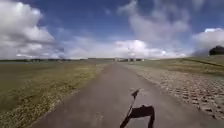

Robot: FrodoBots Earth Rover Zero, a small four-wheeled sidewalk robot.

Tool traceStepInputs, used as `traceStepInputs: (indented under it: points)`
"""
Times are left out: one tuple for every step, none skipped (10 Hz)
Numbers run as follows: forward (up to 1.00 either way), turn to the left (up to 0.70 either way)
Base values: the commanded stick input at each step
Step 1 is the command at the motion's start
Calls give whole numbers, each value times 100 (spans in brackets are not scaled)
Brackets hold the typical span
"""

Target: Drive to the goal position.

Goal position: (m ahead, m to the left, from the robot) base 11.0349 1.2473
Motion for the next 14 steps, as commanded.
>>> traceStepInputs:
  points:
    - [85, -34]
    - [85, -34]
    - [85, -34]
    - [85, -12]
    - [85, -5]
    - [85, -27]
    - [85, -13]
    - [85, 0]
    - [85, 0]
    - [85, 0]
    - [85, 0]
    - [85, 0]
    - [85, 0]
    - [85, 0]
